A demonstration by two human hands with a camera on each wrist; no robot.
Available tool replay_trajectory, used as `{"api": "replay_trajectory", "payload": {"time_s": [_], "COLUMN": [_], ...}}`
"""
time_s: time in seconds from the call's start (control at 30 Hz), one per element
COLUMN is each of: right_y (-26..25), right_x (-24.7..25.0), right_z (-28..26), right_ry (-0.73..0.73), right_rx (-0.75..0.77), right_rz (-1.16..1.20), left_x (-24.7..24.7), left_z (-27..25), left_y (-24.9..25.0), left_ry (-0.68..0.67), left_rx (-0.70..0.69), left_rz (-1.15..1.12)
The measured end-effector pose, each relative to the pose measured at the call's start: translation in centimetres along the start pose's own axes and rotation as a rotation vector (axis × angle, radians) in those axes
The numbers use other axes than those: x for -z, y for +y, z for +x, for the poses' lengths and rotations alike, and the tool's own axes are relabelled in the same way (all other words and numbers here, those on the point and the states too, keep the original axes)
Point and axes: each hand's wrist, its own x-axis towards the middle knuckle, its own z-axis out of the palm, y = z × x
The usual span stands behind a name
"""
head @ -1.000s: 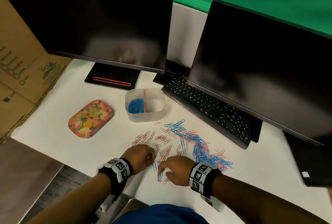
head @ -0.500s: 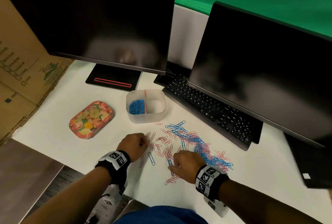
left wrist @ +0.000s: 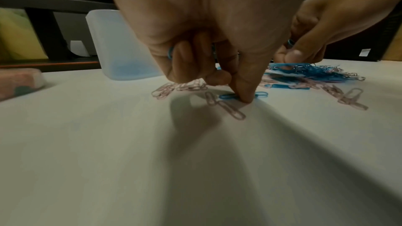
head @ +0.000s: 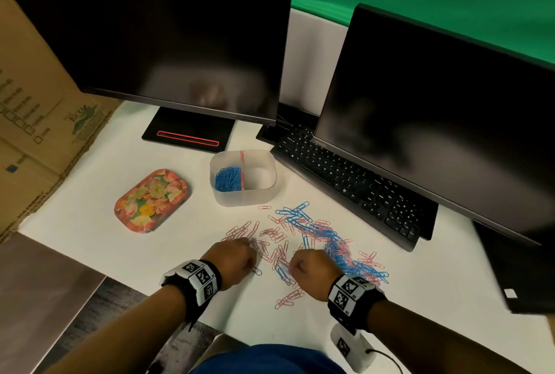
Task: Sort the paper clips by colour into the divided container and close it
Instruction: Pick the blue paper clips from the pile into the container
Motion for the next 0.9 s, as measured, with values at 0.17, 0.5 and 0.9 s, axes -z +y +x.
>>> {"api": "replay_trajectory", "payload": {"time_s": [0.17,0.5,0.9], "right_y": [1.2,-0.6,-2.4], "right_x": [1.7,2.9,3.9], "right_z": [1.0,1.0,1.3], "right_ry": [0.083,-0.106,-0.168], "right_rx": [-0.117,-0.226,-0.206], "right_rz": [0.160,0.938,1.425], "left_x": [-0.6,1.1,2.5], "left_z": [0.2,0.4,2.6], "left_y": [0.0,1.5,2.3], "left_ry": [0.010,0.173,-0.064], "left_rx": [-0.015,0.161,0.417], "left_rz": [0.037,-0.829,-1.675]}}
